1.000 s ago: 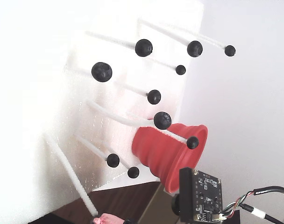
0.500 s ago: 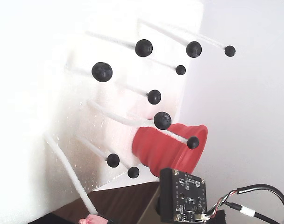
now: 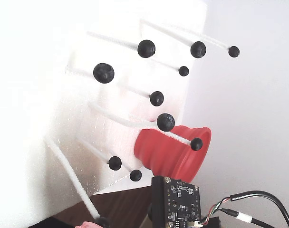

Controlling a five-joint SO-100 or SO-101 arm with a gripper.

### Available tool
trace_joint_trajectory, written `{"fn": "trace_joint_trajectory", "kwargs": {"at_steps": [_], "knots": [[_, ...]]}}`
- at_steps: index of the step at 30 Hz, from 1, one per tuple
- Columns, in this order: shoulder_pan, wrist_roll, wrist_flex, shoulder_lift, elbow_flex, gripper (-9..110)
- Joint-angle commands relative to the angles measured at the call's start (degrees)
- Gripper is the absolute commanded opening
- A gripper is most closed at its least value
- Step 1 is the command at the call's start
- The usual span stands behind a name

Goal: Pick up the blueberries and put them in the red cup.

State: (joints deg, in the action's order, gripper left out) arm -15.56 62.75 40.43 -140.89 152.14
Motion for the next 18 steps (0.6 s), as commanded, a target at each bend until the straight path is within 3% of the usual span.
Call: {"fn": "trace_joint_trajectory", "kwargs": {"at_steps": [1,18], "knots": [[0.5,0.5,-1.0,-0.2,-0.4,20],[1.8,1.8,-3.5,1.4,0.3,16]]}}
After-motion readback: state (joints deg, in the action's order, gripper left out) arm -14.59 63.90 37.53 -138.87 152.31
